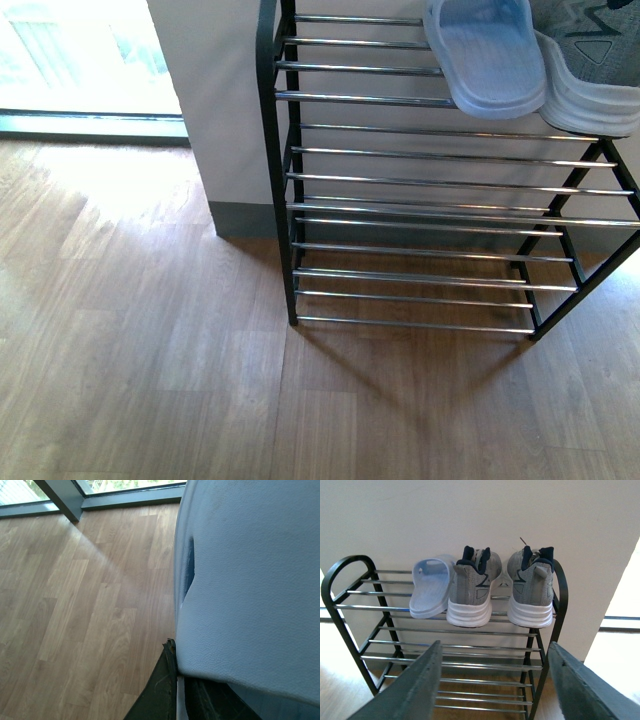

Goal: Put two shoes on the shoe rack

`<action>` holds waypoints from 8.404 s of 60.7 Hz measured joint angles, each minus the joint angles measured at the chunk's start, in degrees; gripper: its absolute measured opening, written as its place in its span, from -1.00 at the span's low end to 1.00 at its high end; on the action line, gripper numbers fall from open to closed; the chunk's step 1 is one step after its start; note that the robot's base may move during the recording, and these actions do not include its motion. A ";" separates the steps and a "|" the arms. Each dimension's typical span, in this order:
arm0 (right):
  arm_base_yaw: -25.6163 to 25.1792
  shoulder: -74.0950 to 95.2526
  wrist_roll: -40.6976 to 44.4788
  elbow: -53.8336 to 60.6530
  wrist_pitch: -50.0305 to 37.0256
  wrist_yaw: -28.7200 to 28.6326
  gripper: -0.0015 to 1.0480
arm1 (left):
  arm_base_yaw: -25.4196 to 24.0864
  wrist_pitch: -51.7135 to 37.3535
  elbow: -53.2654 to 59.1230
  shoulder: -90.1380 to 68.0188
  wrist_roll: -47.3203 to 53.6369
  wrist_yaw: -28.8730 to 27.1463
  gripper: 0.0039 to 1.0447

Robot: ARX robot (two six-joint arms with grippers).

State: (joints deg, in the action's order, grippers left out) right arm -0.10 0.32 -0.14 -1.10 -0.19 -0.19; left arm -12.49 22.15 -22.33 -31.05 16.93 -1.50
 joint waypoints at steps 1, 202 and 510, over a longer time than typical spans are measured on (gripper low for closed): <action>0.00 0.00 0.00 0.00 0.00 -0.02 0.26 | 0.00 0.00 0.00 0.00 0.00 0.00 -0.97; 0.02 -0.04 0.00 0.00 0.04 0.22 0.82 | 21.64 -19.15 -16.98 -24.06 -28.85 -22.69 0.83; 0.04 -0.04 0.00 0.00 0.11 0.37 0.82 | 12.39 -22.14 21.46 30.14 -17.29 1.57 0.83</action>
State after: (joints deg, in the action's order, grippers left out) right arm -0.05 0.27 -0.14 -1.10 -0.08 0.19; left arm -0.10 0.01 -0.86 -0.91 -0.36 0.08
